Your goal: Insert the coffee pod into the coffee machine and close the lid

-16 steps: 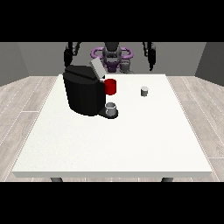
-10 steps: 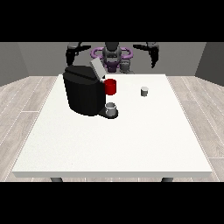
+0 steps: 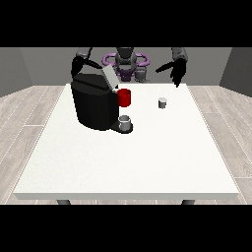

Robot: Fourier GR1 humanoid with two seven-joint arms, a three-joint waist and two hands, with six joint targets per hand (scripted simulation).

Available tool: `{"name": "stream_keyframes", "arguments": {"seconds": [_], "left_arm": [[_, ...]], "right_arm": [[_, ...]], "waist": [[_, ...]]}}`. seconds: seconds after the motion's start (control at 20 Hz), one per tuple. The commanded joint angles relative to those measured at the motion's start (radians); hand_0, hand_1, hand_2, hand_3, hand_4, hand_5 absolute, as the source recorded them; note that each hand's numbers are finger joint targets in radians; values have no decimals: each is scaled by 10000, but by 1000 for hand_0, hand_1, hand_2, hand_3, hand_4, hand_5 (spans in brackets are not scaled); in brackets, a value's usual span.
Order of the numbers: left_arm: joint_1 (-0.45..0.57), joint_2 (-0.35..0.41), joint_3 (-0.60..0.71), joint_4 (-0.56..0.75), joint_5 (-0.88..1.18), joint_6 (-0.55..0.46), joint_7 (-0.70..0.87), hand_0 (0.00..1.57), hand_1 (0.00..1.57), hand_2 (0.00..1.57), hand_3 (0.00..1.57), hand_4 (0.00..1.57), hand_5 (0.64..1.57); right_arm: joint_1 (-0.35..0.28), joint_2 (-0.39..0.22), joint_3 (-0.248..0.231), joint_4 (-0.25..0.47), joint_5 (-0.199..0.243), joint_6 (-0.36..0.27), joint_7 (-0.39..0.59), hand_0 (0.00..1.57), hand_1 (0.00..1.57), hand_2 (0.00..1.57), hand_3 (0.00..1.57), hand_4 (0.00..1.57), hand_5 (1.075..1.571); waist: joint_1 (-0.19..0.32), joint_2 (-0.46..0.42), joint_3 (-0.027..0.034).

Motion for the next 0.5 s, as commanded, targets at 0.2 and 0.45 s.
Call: {"name": "stream_keyframes", "arguments": {"seconds": [0.2,0.45], "left_arm": [[-1580,931,513,2445,-909,-336,-320,0,0,0,0,0,1571],[-1582,682,31,3747,-1806,-130,-1152,0,0,0,0,0,1571]], "right_arm": [[-640,284,257,-177,177,-76,-153,0,0,0,0,0,1571],[-311,434,366,-29,212,-74,121,0,0,0,0,0,1571]], "waist": [[-749,1038,-3],[-692,1054,-3]]}}
